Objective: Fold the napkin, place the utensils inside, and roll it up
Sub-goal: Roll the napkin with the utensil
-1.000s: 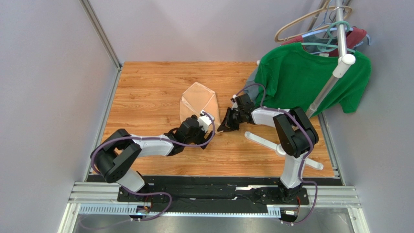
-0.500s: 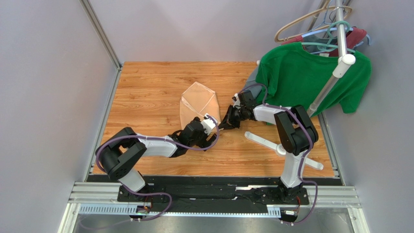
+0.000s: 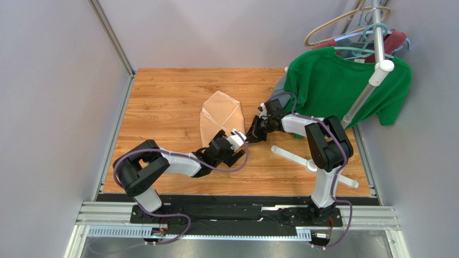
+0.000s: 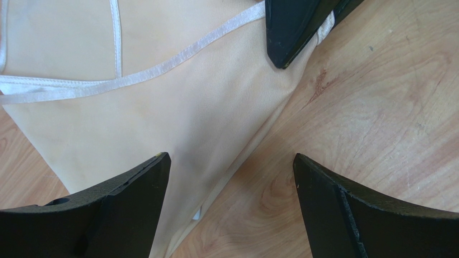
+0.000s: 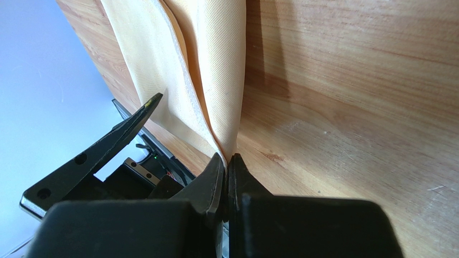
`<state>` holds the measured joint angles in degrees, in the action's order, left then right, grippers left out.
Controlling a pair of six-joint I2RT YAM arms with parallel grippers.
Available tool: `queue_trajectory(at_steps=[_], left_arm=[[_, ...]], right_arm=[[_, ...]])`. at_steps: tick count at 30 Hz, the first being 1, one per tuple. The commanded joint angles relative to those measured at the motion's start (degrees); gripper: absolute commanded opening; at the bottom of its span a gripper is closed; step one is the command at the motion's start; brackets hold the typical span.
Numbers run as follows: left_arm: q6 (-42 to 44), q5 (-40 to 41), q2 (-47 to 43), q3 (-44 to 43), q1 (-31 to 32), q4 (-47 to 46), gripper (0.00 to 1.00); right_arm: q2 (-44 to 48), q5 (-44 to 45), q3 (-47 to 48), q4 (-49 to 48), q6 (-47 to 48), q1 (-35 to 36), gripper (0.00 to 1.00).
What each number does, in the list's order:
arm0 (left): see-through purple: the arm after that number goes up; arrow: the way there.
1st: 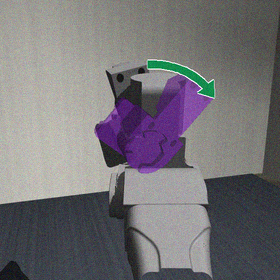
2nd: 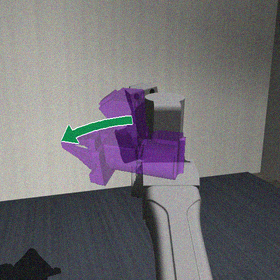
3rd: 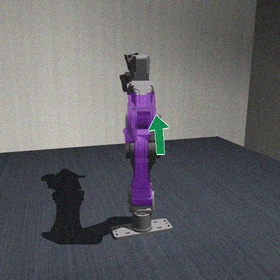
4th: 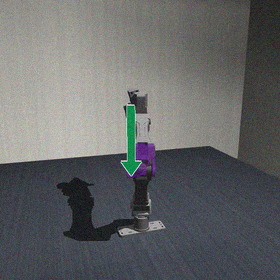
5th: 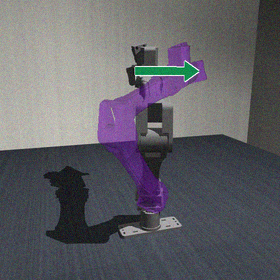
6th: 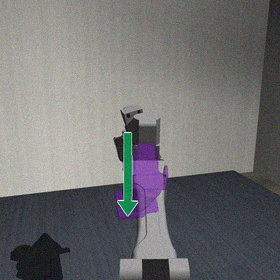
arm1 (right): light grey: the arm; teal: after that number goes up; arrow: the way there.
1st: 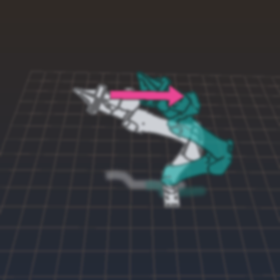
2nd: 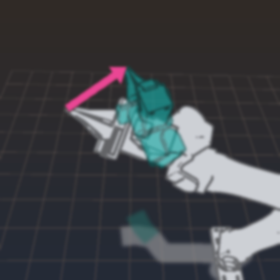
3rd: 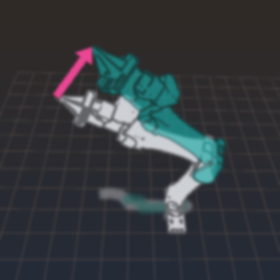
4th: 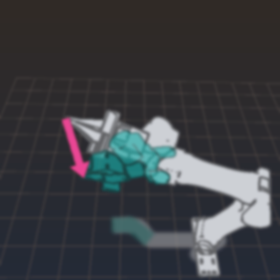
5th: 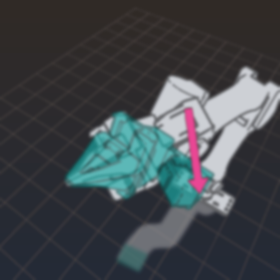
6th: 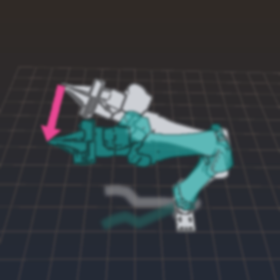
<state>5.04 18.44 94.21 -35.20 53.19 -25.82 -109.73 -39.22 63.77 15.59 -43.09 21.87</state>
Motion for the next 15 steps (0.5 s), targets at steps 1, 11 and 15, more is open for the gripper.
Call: queue_trajectory(at_steps=[1, 11, 15], left_arm=[[2.61, 4.33, 2.63, -2.33, 0.95, -2.83, 0.94], [2.96, 6.52, 4.75, -3.21, 1.48, -2.30, 0.88], [2.52, 6.61, 5.45, -3.12, 1.57, -2.13, 0.79]], right_arm=[[-0.48, -2.00, 1.89, 0.05, -0.15, -0.42, 0.00], [-0.74, -4.54, 2.15, -0.65, -1.47, -1.39, 0.00], [-1.18, -5.51, 2.15, -0.92, -2.00, -1.83, 0.00]])
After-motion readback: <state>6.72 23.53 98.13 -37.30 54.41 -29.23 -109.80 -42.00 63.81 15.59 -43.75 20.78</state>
